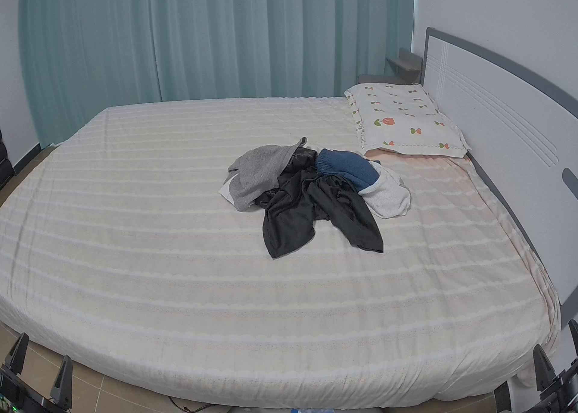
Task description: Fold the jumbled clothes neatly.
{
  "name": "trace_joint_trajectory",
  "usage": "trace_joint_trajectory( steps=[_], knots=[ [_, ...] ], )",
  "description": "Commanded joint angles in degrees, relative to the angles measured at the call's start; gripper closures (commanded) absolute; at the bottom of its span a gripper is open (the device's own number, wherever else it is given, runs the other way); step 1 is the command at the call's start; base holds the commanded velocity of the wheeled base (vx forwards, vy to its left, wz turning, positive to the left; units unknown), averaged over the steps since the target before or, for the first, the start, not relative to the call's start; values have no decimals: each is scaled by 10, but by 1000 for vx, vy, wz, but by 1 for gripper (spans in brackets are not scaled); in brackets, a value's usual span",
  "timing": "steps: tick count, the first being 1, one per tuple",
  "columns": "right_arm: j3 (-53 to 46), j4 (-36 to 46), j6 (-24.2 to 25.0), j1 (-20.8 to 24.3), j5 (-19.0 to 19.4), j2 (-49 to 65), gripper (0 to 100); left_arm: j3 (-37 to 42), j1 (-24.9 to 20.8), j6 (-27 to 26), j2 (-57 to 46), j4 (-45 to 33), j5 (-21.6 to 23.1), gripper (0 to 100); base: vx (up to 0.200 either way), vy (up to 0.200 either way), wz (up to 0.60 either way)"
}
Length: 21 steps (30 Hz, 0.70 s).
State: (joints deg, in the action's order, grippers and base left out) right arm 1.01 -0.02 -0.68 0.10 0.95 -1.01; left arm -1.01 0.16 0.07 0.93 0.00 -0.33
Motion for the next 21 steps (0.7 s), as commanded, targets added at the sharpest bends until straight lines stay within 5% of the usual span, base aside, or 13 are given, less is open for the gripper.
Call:
trace_joint_trajectory(
  steps=[1,9,11,17,21],
  knots=[
    [-9,-2,-11,-1,4,9,0,9,0,0,-6,0,0,0,0,0,0],
    [36,-12,-13,6,14,-25,0,9,0,0,-6,0,0,0,0,0,0],
    [173,-7,39,6,32,-138,0,9,0,0,-6,0,0,0,0,0,0],
    [155,-19,28,21,85,-332,0,9,0,0,-6,0,0,0,0,0,0],
    [152,-67,31,74,96,-477,0,9,0,0,-6,0,0,0,0,0,0]
  ],
)
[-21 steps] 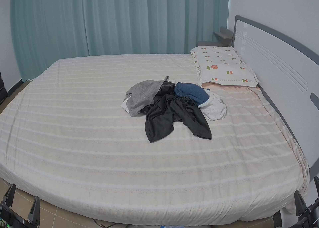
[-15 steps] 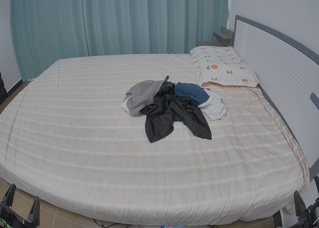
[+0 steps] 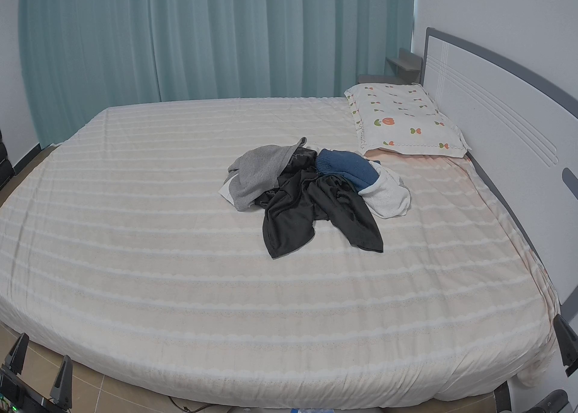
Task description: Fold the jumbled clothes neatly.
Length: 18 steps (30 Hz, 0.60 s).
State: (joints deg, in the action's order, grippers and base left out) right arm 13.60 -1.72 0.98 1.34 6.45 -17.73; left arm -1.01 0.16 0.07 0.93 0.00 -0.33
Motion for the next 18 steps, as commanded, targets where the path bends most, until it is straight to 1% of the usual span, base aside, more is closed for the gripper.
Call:
trace_joint_trajectory(
  steps=[1,2,5,6,7,9,10,11,12,15,18],
  knots=[
    [29,-65,16,74,39,-352,0,9,0,0,-6,0,0,0,0,0,0],
    [34,-85,16,83,38,-394,0,9,0,0,-6,0,0,0,0,0,0],
    [59,-156,16,89,37,-534,0,9,0,0,-6,0,-1,0,0,0,0],
    [63,-167,16,90,37,-554,0,9,0,0,-6,0,0,0,0,0,0],
    [86,-213,17,92,35,-651,0,9,0,0,-6,0,0,0,0,0,0],
    [88,-217,17,93,35,-658,0,9,0,0,-6,0,0,0,0,0,0],
    [121,-261,18,99,28,-752,0,9,0,0,-6,0,0,0,0,0,0],
    [121,-261,18,99,28,-752,0,9,0,0,-6,0,0,0,0,0,0],
    [158,-300,32,103,15,-836,0,9,0,0,-6,0,0,0,0,0,0],
    [234,-354,77,124,-21,-953,0,9,0,0,-6,0,0,0,0,0,0],
    [333,-371,113,136,-62,-1058,0,9,0,0,-6,0,0,0,0,0,0]
  ],
)
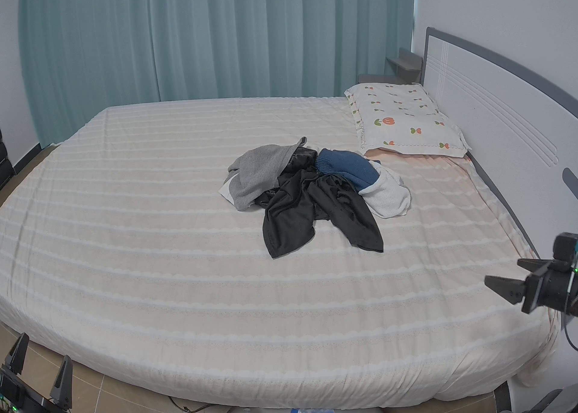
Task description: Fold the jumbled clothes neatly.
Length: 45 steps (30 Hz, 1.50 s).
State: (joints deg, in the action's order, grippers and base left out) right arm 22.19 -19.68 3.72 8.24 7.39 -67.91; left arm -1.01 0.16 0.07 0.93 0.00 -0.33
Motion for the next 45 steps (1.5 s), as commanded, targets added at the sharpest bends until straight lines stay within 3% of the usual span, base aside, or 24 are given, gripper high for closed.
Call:
trace_joint_trajectory(
  steps=[1,9,16,20,28,40,41,45],
  knots=[
    [284,-190,90,71,-77,-587,0,9,0,0,-6,0,0,0,0,0,0],
    [502,-143,94,77,-98,-756,0,9,0,0,-6,0,0,0,0,0,0],
    [632,-81,96,88,-101,-820,0,9,0,0,-6,0,0,0,0,0,0],
    [703,-49,139,105,-112,-856,0,9,0,0,-6,0,0,0,0,0,0],
    [752,3,142,105,-118,-871,0,9,0,0,-6,0,0,0,0,0,0],
    [812,21,142,101,-127,-900,0,9,0,0,-6,0,0,0,0,0,0],
    [813,21,141,100,-127,-900,100,9,0,0,-6,0,0,0,0,0,0],
    [821,15,145,101,-127,-898,100,9,0,0,-6,0,0,0,0,0,0]
  ],
)
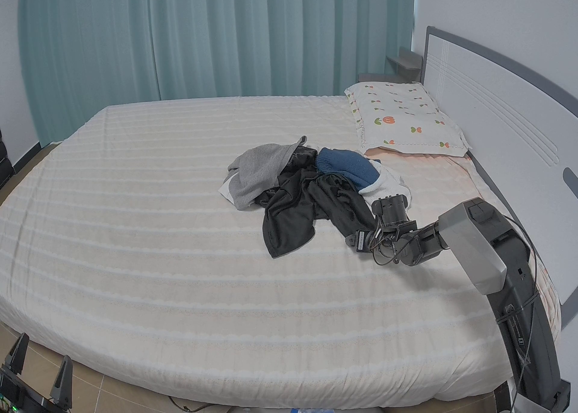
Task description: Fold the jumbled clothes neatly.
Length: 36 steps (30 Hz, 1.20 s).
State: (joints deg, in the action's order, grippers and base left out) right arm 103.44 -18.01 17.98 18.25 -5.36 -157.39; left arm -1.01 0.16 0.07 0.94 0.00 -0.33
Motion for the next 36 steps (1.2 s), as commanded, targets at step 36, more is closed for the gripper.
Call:
trace_joint_trajectory(
  steps=[36],
  knots=[
    [-534,-353,173,19,133,438,100,9,0,-2,-6,0,1,0,0,0,0]
  ],
)
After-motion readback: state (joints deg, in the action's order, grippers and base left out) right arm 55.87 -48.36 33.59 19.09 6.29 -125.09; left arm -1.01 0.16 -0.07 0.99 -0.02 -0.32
